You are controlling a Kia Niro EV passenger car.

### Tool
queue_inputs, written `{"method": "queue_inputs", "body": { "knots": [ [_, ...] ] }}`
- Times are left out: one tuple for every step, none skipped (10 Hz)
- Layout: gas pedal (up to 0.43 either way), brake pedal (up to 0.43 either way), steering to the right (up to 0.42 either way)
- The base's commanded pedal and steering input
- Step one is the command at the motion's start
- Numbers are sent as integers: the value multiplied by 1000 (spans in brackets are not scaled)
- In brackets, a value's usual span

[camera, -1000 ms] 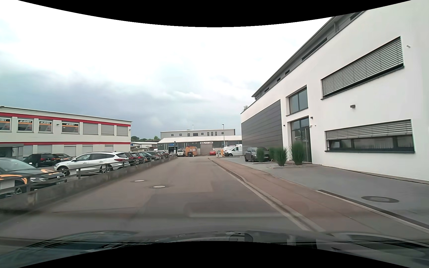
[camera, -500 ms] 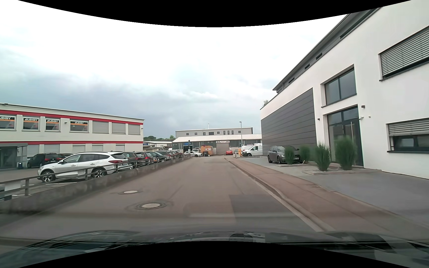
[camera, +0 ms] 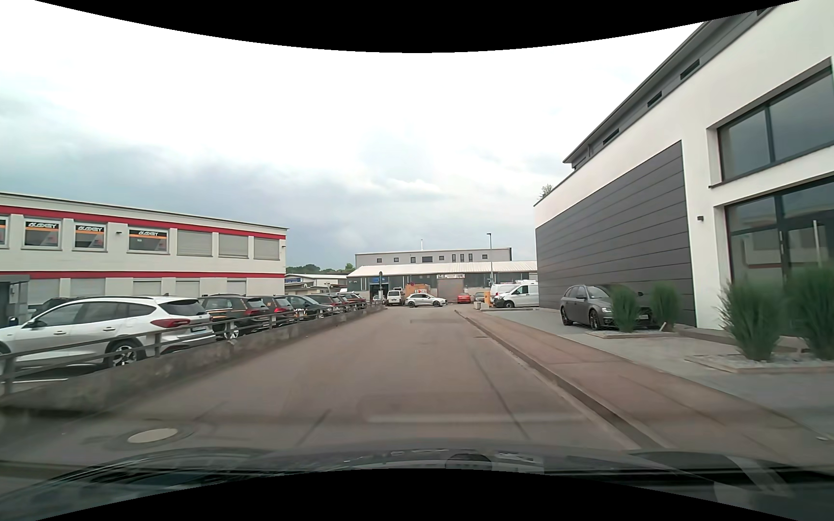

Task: Follow the waypoints while adhering to traffic rules and regulations

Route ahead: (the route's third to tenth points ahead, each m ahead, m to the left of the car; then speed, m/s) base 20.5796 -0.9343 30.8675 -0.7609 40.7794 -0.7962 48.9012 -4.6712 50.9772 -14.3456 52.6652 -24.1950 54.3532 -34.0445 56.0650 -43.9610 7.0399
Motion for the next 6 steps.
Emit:
{"method": "queue_inputs", "body": {
  "knots": [
    [67,0,-18],
    [67,0,-9],
    [67,0,-5],
    [67,0,-3],
    [67,0,-3],
    [67,0,-2]
  ]
}}
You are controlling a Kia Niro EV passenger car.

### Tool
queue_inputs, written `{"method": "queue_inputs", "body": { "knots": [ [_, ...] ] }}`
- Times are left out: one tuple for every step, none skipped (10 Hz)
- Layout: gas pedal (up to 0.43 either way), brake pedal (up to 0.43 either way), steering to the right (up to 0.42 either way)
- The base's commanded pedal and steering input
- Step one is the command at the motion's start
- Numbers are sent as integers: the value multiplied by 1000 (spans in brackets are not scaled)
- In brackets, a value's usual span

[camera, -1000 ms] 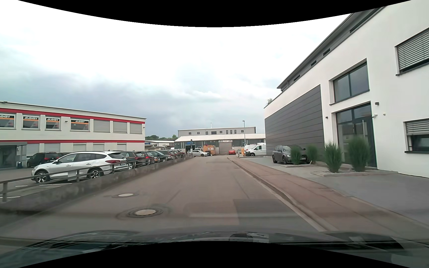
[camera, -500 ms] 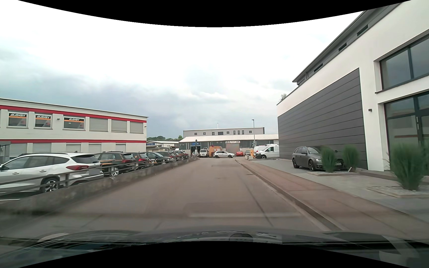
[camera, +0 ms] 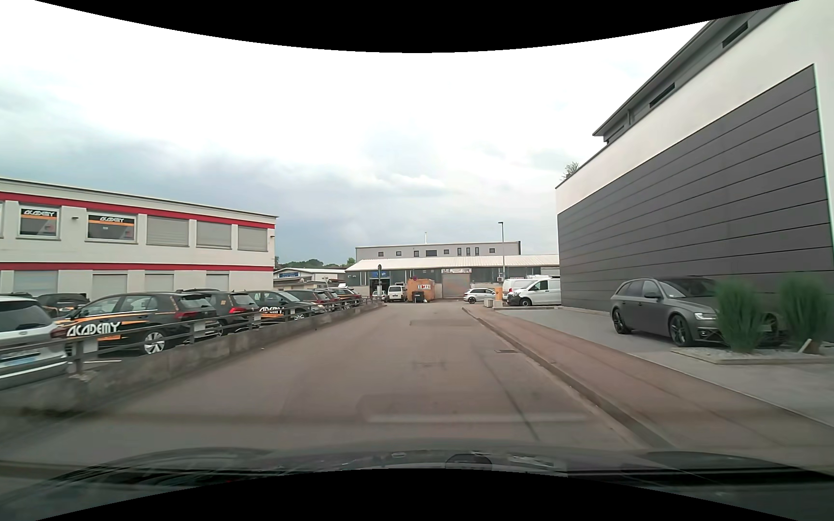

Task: Follow the waypoints while adhering to traffic rules and regulations

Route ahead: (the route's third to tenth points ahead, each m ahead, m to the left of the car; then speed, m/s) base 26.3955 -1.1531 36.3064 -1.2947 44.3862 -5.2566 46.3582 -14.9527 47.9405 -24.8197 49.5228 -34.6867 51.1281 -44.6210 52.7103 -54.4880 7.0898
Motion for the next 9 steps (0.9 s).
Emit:
{"method": "queue_inputs", "body": {
  "knots": [
    [67,0,-1],
    [67,0,0],
    [67,0,3],
    [67,0,5],
    [67,0,6],
    [67,0,8],
    [67,0,7],
    [67,0,2],
    [67,0,-4]
  ]
}}
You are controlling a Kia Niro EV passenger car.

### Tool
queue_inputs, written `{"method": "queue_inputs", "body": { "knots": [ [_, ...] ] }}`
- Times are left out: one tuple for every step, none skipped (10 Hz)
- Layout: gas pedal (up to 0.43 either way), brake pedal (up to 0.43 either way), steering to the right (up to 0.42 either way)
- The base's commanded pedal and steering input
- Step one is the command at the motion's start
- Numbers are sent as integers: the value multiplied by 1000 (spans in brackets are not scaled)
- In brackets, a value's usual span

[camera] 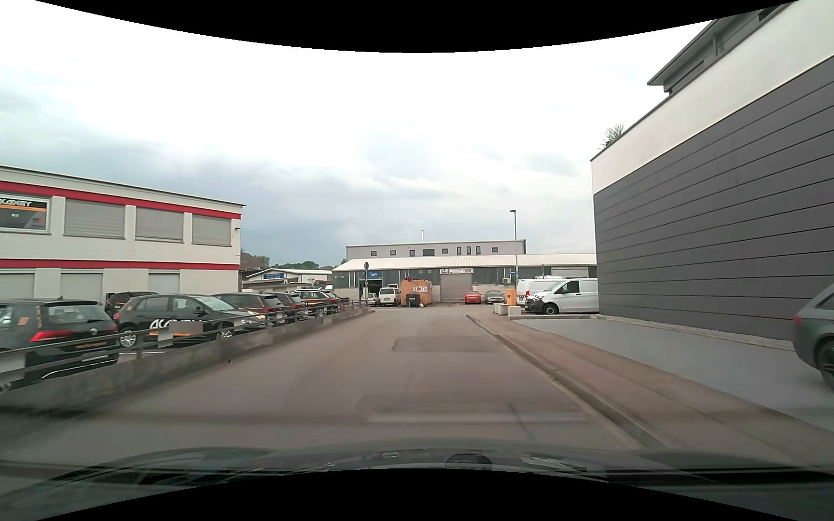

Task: Follow the waypoints while adhering to traffic rules and regulations

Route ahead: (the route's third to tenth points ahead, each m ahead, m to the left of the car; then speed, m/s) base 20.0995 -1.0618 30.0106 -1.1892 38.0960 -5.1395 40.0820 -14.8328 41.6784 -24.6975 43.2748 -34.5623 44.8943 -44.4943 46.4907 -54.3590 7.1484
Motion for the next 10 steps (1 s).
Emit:
{"method": "queue_inputs", "body": {
  "knots": [
    [47,0,-5],
    [0,0,-4],
    [0,0,-5],
    [0,0,-5],
    [0,0,-5],
    [0,0,-6],
    [0,0,-7],
    [0,24,-10],
    [0,55,-11],
    [0,91,-11]
  ]
}}
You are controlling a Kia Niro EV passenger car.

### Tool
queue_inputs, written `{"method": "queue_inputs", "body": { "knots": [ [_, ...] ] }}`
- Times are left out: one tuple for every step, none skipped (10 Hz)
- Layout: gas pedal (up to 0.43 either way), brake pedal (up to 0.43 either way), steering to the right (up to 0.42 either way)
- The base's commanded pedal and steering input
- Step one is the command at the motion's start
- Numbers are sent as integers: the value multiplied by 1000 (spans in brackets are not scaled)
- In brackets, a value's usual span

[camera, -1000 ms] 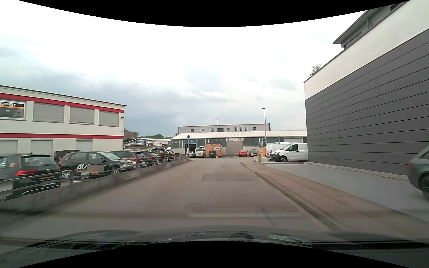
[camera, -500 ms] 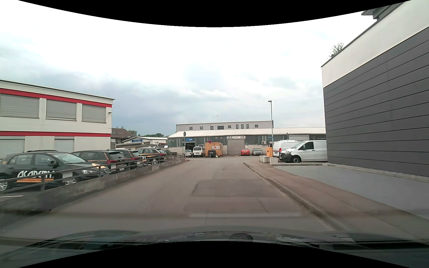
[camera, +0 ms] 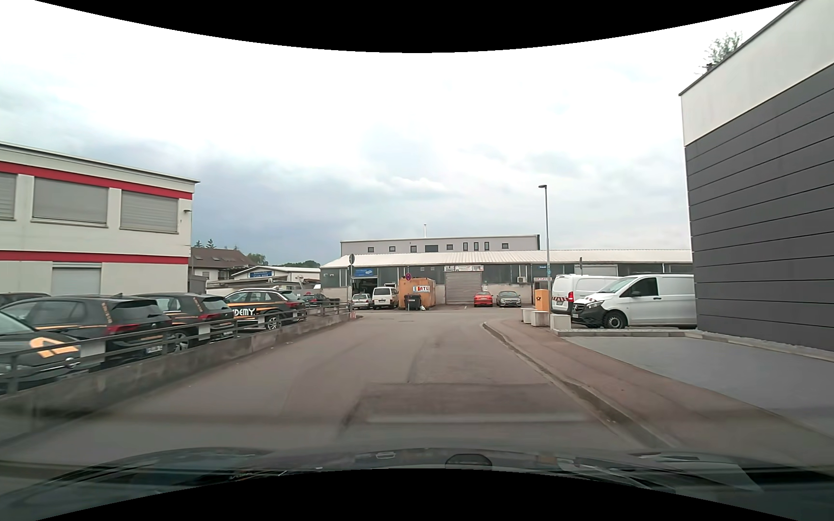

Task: Follow the waypoints while adhering to traffic rules and regulations

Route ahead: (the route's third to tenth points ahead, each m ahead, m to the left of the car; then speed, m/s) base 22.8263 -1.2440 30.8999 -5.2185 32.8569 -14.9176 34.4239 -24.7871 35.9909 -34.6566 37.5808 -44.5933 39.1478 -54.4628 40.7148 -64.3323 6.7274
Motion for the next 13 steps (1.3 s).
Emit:
{"method": "queue_inputs", "body": {
  "knots": [
    [0,110,-11],
    [0,116,-9],
    [0,104,-7],
    [0,91,-6],
    [0,91,-5],
    [0,91,-5],
    [0,73,-5],
    [0,61,-4],
    [0,61,-2],
    [0,43,-2],
    [0,49,-2],
    [0,55,-1],
    [0,55,-1]
  ]
}}
